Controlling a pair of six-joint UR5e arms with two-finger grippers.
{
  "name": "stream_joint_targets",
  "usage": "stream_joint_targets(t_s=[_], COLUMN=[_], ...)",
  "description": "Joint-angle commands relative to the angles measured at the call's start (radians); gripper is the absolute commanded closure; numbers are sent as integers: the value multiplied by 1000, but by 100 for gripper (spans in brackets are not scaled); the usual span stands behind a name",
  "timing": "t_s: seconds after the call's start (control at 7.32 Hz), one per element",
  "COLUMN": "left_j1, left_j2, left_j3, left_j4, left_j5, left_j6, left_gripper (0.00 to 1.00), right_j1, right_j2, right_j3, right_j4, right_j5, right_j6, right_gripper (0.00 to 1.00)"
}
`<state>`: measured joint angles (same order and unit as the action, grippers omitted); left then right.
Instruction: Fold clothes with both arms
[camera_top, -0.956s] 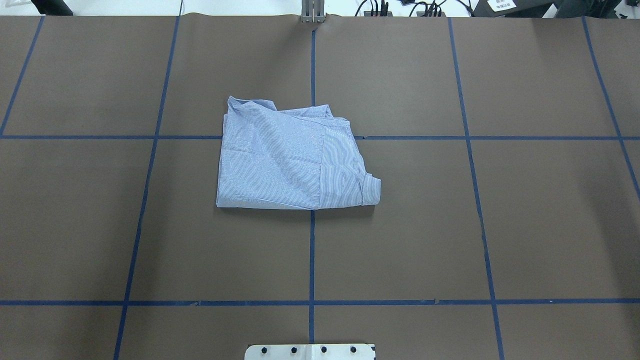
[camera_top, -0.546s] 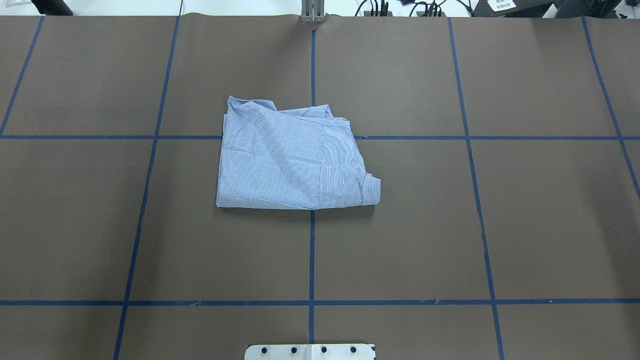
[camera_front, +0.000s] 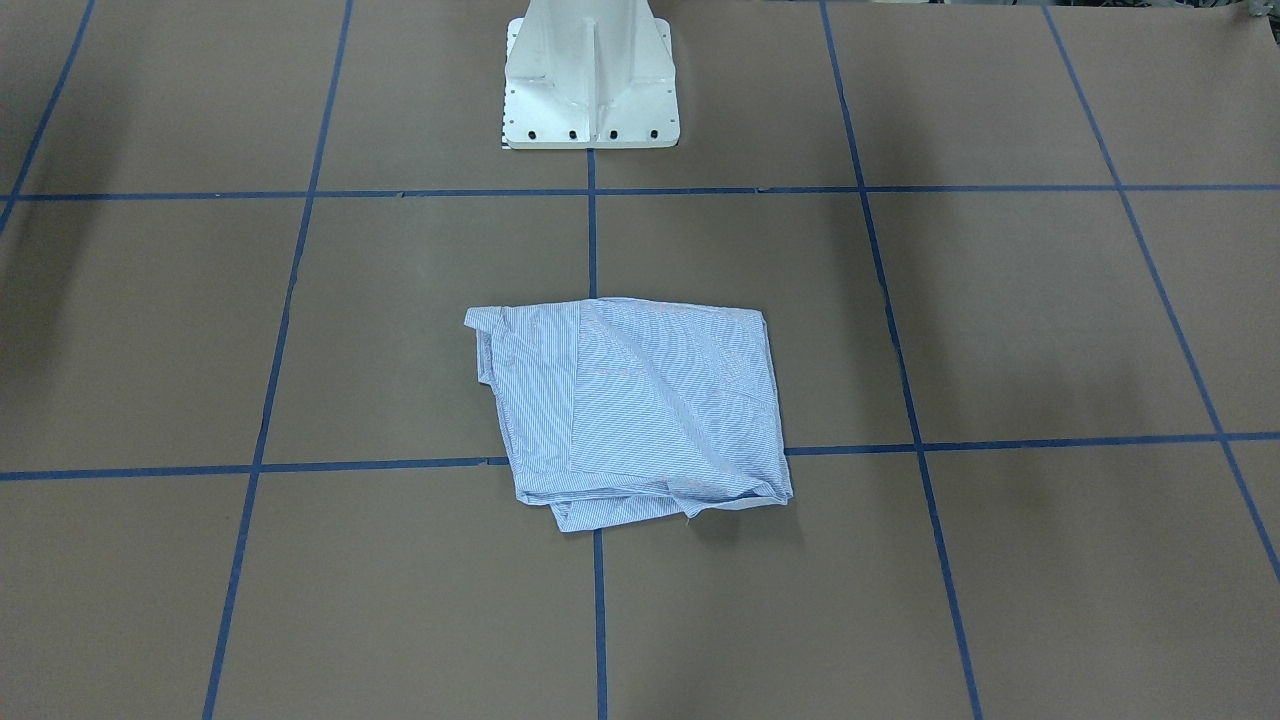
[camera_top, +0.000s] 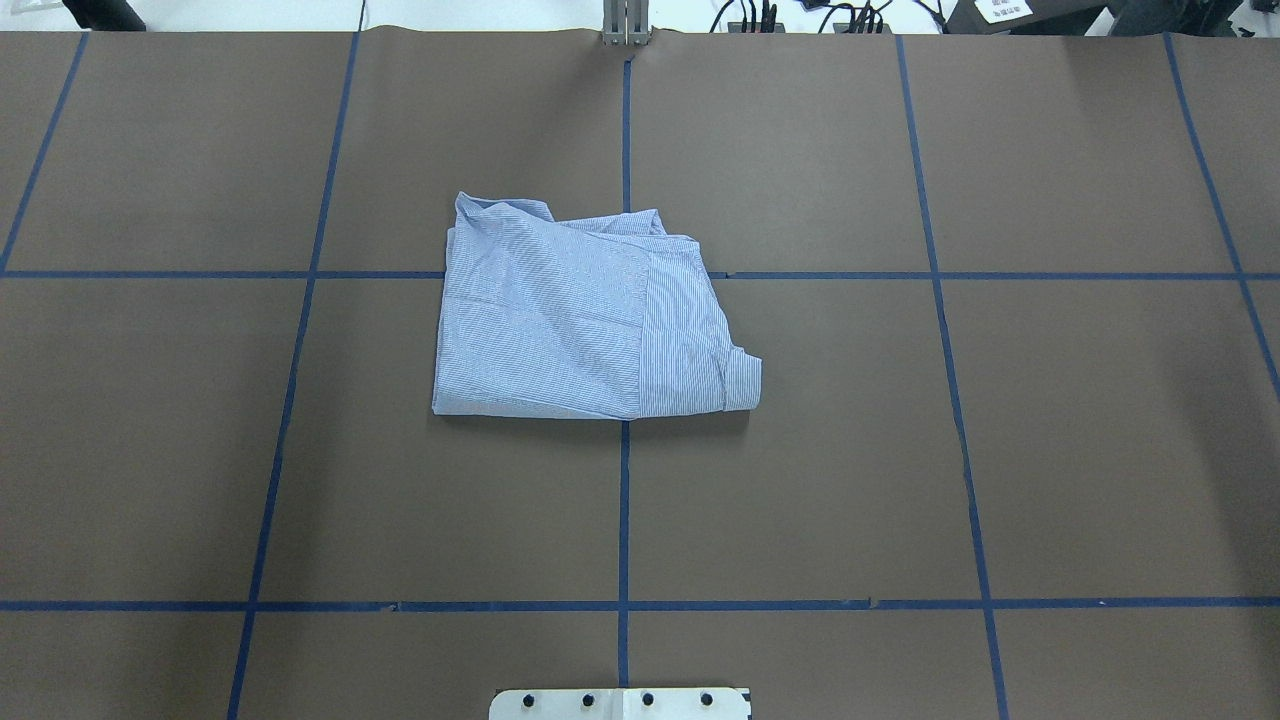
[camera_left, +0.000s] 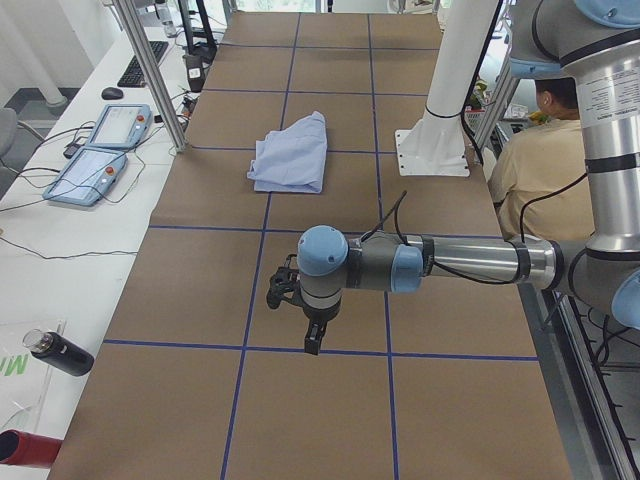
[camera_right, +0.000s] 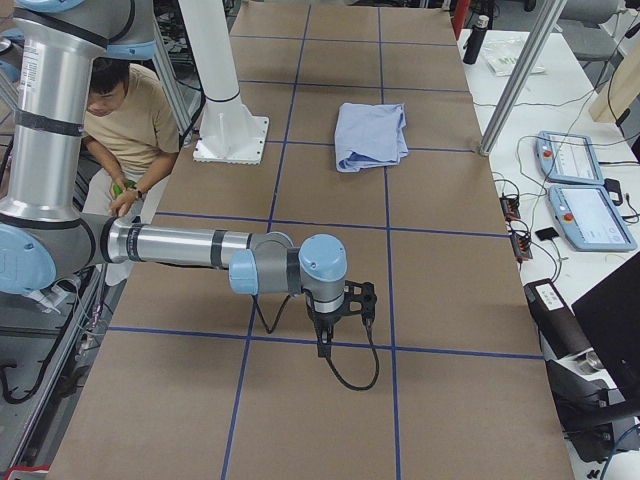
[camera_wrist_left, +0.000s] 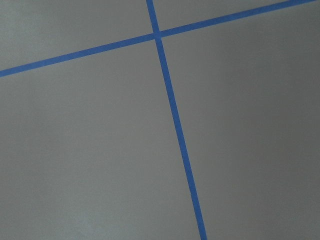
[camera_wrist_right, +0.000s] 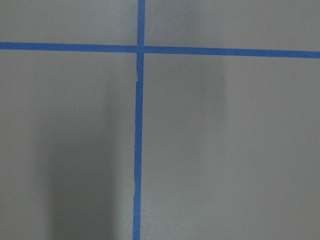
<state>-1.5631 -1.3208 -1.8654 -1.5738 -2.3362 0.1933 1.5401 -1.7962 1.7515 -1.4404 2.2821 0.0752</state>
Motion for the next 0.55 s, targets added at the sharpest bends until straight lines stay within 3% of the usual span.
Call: stream_joint_targets(t_s=[0.0, 0.41], left_j1=[0, 2], left_j2=[0, -5], left_j3=[-3, -3], left_j4=[0, 0], left_j5=[0, 0], left_j6=[0, 0], left_gripper=[0, 0], right_j1=[0, 0], right_j2=[0, 0], right_j3=[0, 2], right_j4=[0, 0], right_j5=[0, 0], right_j6=[0, 0], right_gripper=[0, 0])
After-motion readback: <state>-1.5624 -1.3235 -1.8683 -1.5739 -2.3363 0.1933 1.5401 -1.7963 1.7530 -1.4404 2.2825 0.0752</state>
